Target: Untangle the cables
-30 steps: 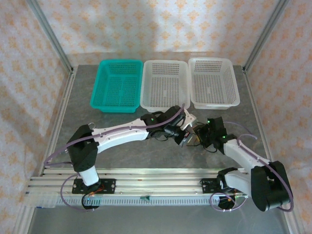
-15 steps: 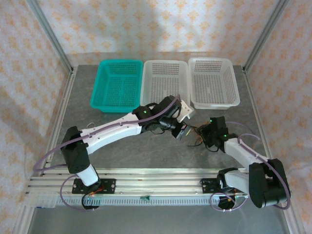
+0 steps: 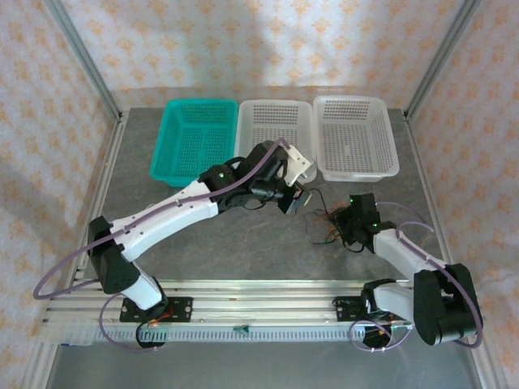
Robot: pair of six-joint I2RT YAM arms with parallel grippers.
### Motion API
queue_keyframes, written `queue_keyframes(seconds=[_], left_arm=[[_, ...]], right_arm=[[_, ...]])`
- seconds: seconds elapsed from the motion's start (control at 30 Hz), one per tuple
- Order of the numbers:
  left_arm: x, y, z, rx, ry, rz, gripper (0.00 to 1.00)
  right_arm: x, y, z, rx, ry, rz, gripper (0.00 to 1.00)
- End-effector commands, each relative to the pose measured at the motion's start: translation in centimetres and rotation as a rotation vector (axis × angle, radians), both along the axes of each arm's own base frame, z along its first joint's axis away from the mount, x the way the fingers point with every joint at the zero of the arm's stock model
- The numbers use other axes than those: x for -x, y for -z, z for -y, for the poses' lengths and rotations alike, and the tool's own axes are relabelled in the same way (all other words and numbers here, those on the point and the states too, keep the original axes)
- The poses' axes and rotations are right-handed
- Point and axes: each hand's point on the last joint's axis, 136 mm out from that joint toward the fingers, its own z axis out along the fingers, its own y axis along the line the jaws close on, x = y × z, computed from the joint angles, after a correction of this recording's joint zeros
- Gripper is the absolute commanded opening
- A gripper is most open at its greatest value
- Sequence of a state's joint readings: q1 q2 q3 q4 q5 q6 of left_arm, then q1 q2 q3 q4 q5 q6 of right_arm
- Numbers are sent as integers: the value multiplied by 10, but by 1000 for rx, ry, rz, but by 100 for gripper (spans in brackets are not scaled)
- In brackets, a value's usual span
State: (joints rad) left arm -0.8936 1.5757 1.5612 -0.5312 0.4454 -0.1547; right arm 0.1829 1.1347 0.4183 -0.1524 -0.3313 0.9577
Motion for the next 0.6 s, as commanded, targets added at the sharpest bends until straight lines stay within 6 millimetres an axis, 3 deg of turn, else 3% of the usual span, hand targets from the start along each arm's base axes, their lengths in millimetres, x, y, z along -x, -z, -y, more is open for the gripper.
queue_keyframes(seconds=[0.0,0.27,0.57], left_arm=[[-8,-39,-13,51,-40,88,0],[-32,-76,-38,83,-139,176,0],[-36,-121,-62,151,-187,260,0]], right_arm=[[-1,-2,8,40,16,4,40],[0,-1,9,41,14,4,40],[1,-3,9,46,10,7,40]])
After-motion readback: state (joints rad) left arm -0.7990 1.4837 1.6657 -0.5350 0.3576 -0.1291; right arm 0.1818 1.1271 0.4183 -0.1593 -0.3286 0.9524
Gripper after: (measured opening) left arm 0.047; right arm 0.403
